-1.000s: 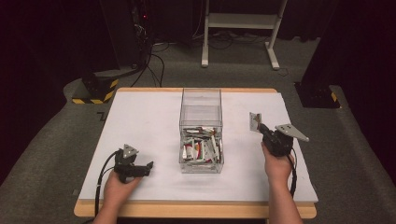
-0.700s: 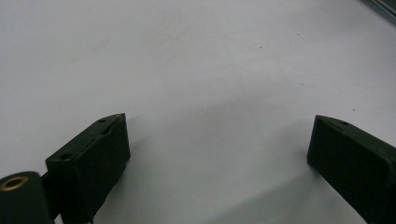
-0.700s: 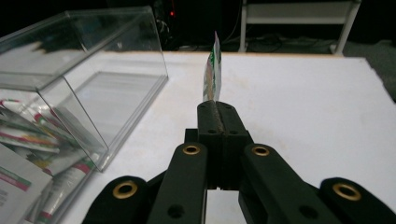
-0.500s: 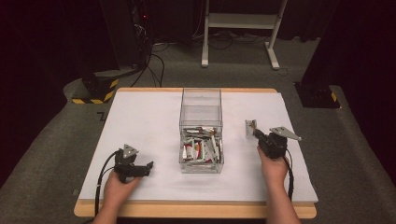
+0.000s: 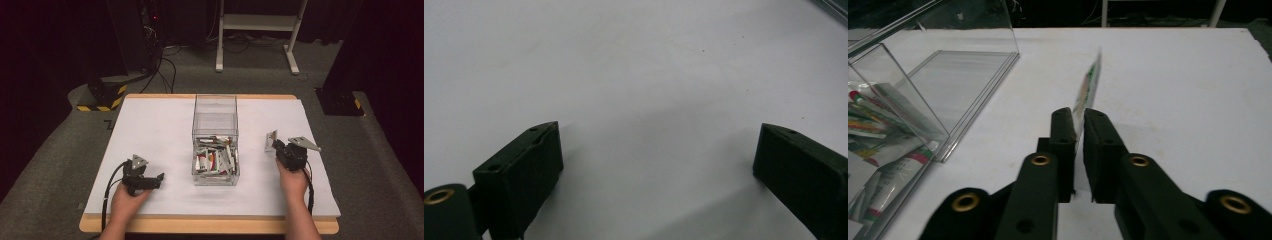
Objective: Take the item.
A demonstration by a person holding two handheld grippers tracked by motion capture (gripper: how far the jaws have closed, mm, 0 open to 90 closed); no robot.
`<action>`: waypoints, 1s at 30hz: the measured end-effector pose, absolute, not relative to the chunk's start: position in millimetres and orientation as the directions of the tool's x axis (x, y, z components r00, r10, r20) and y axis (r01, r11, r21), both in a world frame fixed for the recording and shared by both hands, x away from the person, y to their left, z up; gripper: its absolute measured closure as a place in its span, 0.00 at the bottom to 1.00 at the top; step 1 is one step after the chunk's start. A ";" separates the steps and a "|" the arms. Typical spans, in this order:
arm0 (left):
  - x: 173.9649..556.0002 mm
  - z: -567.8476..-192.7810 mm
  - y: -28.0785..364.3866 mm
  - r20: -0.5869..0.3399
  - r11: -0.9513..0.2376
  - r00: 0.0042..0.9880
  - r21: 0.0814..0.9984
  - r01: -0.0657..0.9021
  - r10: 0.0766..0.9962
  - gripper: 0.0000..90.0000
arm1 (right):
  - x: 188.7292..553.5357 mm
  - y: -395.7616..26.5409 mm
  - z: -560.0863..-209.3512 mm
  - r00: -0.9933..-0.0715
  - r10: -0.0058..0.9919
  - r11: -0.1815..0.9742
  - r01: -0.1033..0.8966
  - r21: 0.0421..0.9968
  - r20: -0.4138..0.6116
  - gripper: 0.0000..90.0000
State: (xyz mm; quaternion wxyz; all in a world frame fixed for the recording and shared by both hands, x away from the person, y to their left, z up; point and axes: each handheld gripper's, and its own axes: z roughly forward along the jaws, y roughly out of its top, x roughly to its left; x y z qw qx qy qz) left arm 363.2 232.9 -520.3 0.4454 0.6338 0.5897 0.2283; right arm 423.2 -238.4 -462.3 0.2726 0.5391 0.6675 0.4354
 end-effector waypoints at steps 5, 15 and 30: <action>363.2 -520.3 233.0 -0.235 0.091 0.201 0.834 0.544 0.951 0.07 | 421.5 -244.2 -457.9 -0.228 0.969 0.025 0.463 0.886 0.092 0.75; 363.2 -520.3 233.0 -0.235 0.092 0.201 0.834 0.544 0.951 0.07 | 418.9 -250.6 -452.9 -0.212 0.973 0.016 0.449 0.893 0.090 0.70; 363.1 -520.3 232.9 -0.234 0.091 0.201 0.834 0.545 0.951 0.07 | 417.6 -246.3 -450.4 -0.234 0.969 0.038 0.451 0.892 0.076 0.56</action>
